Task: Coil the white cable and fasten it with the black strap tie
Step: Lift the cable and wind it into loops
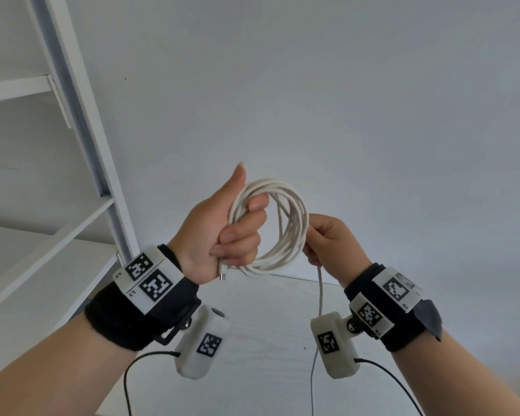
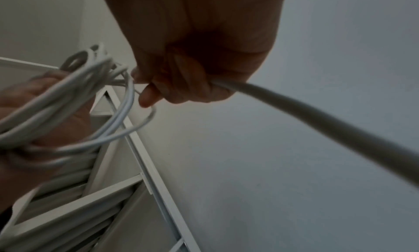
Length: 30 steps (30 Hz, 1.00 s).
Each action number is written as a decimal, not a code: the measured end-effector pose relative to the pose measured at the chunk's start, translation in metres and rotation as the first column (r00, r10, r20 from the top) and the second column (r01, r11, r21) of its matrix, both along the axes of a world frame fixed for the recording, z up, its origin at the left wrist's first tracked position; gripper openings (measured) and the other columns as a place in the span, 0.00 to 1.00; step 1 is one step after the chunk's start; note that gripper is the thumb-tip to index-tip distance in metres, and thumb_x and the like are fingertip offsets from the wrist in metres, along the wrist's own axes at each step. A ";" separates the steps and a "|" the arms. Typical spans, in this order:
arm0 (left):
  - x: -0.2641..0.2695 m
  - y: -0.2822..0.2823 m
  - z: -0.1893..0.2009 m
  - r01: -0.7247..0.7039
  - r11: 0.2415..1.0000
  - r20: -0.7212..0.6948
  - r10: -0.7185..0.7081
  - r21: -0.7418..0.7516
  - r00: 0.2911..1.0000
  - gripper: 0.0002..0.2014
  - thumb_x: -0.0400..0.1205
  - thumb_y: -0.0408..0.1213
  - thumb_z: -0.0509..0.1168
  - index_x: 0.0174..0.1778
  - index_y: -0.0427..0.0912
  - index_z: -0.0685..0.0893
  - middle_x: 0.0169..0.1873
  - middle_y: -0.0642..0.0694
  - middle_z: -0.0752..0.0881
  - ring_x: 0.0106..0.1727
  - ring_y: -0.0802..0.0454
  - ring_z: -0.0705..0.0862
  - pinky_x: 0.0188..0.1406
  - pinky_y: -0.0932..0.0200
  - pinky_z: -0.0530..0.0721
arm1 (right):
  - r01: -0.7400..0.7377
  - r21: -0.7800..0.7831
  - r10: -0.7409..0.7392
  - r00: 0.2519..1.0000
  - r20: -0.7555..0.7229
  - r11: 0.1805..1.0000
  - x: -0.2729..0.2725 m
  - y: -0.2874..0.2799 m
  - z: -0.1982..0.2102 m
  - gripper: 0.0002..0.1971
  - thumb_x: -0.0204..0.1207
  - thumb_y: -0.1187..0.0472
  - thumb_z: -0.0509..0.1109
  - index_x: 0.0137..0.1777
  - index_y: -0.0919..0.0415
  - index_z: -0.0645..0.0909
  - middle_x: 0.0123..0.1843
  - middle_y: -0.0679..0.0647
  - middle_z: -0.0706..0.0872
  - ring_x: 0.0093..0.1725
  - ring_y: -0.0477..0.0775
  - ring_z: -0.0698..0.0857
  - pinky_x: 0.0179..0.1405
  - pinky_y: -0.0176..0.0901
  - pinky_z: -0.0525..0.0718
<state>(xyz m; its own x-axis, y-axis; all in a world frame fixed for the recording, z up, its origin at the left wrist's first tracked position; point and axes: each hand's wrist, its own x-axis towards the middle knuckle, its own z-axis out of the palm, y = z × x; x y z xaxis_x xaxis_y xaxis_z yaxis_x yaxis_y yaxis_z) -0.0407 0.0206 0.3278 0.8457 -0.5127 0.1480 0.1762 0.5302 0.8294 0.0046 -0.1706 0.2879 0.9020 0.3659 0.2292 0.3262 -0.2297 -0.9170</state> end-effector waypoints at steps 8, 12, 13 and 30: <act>0.016 0.026 0.022 -0.375 0.927 0.051 0.373 0.031 0.926 0.26 0.83 0.61 0.46 0.29 0.46 0.71 0.09 0.54 0.62 0.08 0.62 0.57 0.09 0.69 0.57 | 0.048 -0.112 -0.056 0.996 -0.074 0.993 -0.015 -0.011 -0.026 0.14 0.82 0.60 0.57 0.39 0.57 0.83 0.20 0.47 0.67 0.19 0.43 0.61 0.17 0.28 0.62; 0.022 0.026 0.018 -0.459 0.886 0.061 0.456 0.058 0.888 0.26 0.83 0.62 0.46 0.30 0.46 0.70 0.11 0.54 0.62 0.09 0.60 0.57 0.10 0.69 0.59 | 0.066 -0.260 -0.056 0.997 0.046 0.963 -0.026 -0.008 -0.026 0.11 0.81 0.61 0.57 0.48 0.56 0.83 0.22 0.44 0.70 0.21 0.41 0.69 0.24 0.26 0.69; 0.023 0.024 0.016 -0.472 0.880 0.064 0.469 0.058 0.881 0.26 0.83 0.62 0.45 0.30 0.46 0.70 0.11 0.54 0.62 0.09 0.60 0.57 0.11 0.69 0.59 | 0.065 -0.316 -0.041 0.996 0.082 0.947 -0.029 -0.006 -0.026 0.11 0.81 0.61 0.57 0.50 0.54 0.82 0.23 0.45 0.71 0.23 0.42 0.70 0.26 0.28 0.71; 0.021 -0.020 -0.018 -0.632 0.673 0.435 0.471 0.385 0.767 0.16 0.85 0.47 0.51 0.44 0.37 0.72 0.27 0.43 0.90 0.36 0.43 0.91 0.39 0.56 0.89 | 0.107 -0.803 0.273 0.907 0.320 0.586 -0.058 0.034 0.008 0.09 0.82 0.55 0.56 0.50 0.58 0.75 0.45 0.54 0.84 0.44 0.61 0.83 0.44 0.56 0.82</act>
<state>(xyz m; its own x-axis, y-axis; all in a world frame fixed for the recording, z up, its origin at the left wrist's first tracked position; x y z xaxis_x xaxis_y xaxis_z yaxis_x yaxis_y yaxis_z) -0.0193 0.0002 0.3100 0.9564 -0.0306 0.2906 -0.2915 -0.0335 0.9560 -0.0536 -0.1366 0.2960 0.7640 0.6357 0.1101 0.6446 -0.7451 -0.1711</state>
